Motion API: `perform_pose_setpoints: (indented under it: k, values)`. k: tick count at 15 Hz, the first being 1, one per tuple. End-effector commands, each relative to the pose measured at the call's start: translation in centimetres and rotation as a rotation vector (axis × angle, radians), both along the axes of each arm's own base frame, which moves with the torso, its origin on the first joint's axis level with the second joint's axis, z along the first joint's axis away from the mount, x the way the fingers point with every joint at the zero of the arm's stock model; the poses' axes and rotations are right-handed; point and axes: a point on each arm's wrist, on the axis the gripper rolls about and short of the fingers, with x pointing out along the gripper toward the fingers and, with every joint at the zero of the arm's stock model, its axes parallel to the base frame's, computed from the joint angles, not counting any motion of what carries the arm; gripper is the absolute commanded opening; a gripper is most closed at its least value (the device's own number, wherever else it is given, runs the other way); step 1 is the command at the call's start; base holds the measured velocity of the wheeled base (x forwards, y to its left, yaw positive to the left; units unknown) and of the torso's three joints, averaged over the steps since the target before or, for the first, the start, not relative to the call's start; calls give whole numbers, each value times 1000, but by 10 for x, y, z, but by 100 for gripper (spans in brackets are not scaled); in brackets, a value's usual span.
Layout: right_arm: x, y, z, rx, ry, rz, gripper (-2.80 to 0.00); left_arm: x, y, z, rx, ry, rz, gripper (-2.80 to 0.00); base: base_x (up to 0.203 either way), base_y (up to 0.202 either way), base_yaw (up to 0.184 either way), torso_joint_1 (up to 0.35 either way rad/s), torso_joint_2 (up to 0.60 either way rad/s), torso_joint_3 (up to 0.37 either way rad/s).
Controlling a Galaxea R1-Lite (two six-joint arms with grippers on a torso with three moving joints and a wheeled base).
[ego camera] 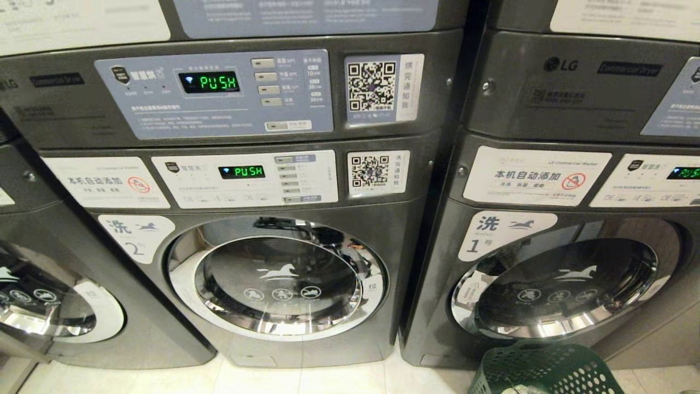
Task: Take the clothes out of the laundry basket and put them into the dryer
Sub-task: Put the clothes in the dryer
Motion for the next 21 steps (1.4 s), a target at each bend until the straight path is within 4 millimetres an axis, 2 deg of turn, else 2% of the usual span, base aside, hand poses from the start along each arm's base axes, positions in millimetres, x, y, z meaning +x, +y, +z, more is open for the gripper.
perform_pose_setpoints:
  k: [1, 11, 21]
  values:
    - [0, 0, 0, -1, 1, 0, -280, 0, 0, 0, 0, 0, 0, -280, 0, 0, 0, 232, -531, -307]
    - [0, 0, 0, -4, 2, 1, -280, 0, 0, 0, 2, 0, 0, -280, 0, 0, 0, 253, -567, -315]
    - [0, 0, 0, -5, 1, 2, -280, 0, 0, 0, 0, 0, 0, -280, 0, 0, 0, 167, -357, -190]
